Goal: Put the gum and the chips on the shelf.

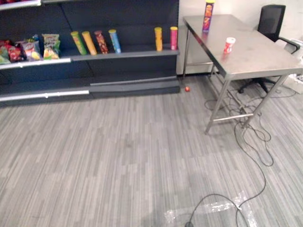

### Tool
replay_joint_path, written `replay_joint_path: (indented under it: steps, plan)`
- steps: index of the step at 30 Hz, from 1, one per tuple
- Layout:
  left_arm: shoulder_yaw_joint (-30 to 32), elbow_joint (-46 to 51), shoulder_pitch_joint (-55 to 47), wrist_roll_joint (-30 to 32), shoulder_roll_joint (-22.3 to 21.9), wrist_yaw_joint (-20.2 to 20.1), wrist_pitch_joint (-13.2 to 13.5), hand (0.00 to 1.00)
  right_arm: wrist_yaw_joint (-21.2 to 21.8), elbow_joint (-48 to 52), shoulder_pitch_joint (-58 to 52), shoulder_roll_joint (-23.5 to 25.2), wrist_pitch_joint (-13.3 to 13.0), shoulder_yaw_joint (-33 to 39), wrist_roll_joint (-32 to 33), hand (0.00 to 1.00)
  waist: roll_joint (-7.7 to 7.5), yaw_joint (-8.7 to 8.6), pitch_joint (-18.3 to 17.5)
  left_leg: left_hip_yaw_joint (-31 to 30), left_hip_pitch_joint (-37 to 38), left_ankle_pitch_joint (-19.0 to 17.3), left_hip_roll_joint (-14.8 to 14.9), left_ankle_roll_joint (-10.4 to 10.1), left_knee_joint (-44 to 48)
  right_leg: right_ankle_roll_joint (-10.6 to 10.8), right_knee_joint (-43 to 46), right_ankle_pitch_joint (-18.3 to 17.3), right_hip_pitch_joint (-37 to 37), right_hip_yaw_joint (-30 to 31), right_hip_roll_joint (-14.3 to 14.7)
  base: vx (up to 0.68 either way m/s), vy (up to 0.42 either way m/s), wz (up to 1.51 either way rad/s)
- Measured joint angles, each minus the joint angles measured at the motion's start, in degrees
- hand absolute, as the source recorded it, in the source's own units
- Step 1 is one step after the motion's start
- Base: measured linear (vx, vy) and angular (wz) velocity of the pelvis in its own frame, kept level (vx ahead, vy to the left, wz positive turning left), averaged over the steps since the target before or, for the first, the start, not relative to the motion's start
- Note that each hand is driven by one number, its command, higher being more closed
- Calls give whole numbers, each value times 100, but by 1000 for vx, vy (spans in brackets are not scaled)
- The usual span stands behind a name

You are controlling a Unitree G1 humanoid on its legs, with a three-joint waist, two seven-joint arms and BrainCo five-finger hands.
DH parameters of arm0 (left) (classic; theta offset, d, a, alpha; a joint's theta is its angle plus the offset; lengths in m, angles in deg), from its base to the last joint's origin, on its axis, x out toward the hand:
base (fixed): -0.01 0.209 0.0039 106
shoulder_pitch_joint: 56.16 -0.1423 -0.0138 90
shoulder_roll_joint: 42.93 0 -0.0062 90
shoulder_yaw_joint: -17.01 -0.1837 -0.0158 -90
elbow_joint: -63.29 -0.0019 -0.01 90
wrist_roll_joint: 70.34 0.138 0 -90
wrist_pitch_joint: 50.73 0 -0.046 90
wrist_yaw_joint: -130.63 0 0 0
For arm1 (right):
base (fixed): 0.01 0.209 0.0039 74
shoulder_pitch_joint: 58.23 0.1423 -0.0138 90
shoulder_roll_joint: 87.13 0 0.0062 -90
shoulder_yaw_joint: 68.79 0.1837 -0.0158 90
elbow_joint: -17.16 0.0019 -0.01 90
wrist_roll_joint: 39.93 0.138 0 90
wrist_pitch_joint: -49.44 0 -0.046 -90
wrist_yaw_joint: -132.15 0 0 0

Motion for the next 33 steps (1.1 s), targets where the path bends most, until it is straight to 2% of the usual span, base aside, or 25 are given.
replay_joint_path:
  steps: [3,12,18,28,33]
  plan:
    - [67,-1,4,6,-8,-8,6,0,6,-145,85,15,0,163,-4,0,-11,-15,40,-2,166,-10,-5,-16,-55,8,-86,-4,200,-81,-4,48,1,6]
    - [-60,-2,29,128,11,-76,2,0,122,-130,173,-2,-2,-30,-10,0,20,-90,76,-36,354,-44,25,-69,-37,165,40,-112,411,-240,-6,-27,-13,7]
    - [-57,-5,27,111,21,-118,2,0,122,-132,165,4,-2,-29,-9,0,-50,-94,112,1,365,-23,9,-33,-53,166,85,-143,366,-238,-29,-76,-9,-1]
    - [38,-84,23,47,20,-165,1,0,119,-137,138,-10,-11,-93,3,0,-35,-106,77,174,449,-54,41,-68,-71,96,5,-85,398,-97,22,19,-19,-9]
    - [173,-161,56,44,29,-187,0,0,108,-140,153,-1,-10,-94,4,0,-81,-100,62,176,519,-66,41,-87,-71,97,-17,-86,479,-113,20,15,-9,1]
